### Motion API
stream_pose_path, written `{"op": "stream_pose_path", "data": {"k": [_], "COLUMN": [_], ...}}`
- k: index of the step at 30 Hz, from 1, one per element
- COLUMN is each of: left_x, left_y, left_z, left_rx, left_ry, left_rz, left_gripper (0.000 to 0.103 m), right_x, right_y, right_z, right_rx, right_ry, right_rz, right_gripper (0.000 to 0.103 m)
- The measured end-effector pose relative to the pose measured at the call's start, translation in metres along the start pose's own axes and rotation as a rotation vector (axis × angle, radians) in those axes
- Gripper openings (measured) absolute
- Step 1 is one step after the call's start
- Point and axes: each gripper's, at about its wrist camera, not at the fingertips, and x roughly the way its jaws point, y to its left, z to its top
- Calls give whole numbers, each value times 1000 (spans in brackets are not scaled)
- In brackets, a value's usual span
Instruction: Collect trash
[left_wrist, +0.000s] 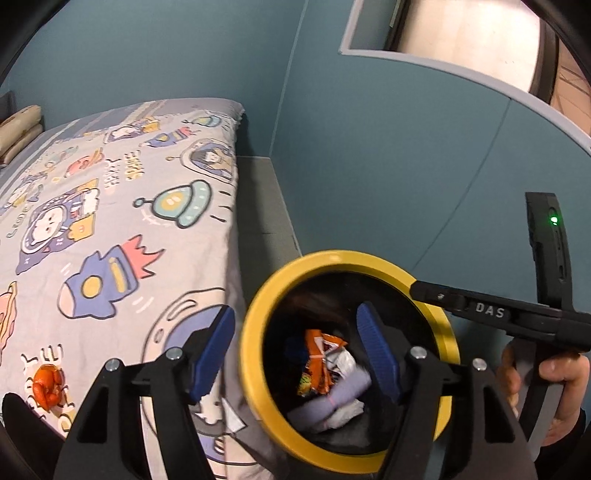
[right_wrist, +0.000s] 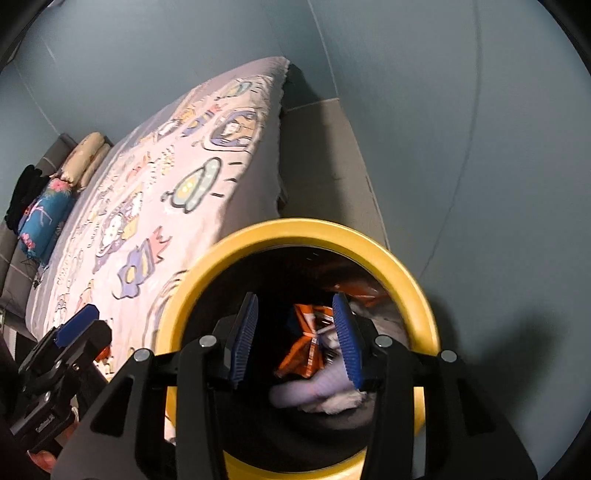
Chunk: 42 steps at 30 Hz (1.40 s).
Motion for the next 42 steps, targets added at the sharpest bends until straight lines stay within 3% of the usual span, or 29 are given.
{"op": "stream_pose_path", "data": {"k": [7, 11, 13, 17, 22, 25, 32, 42], "left_x": [-17, -34, -43, -62, -90, -106, -140, -192], "left_y": [43, 76, 93, 124, 158, 172, 199, 209], "left_z": [7, 9, 10, 9, 6, 3, -6, -16], "left_rx": [-64, -101, -119, -162, -211, -234, -269, -283], "left_ry": [-62, -120, -147, -195, -271, -318, -407, -557], "left_rz": [87, 167, 208, 286, 395, 453, 554, 677], "left_gripper": [65, 67, 72, 76, 89, 94, 95, 95], "right_x": [10, 21, 26, 34, 33, 32, 31, -4], "right_y": [49, 85, 104, 141, 191, 215, 265, 310], "right_z": [17, 25, 27, 33, 34, 32, 25, 9], "right_rx": [-62, -103, -122, -155, -202, -224, -262, -287], "right_ry": [-49, -77, -91, -126, -233, -274, -372, -560], "right_rz": [48, 48, 57, 74, 79, 85, 65, 116], "right_gripper": [41, 48, 58, 68, 87, 93, 95, 95]}}
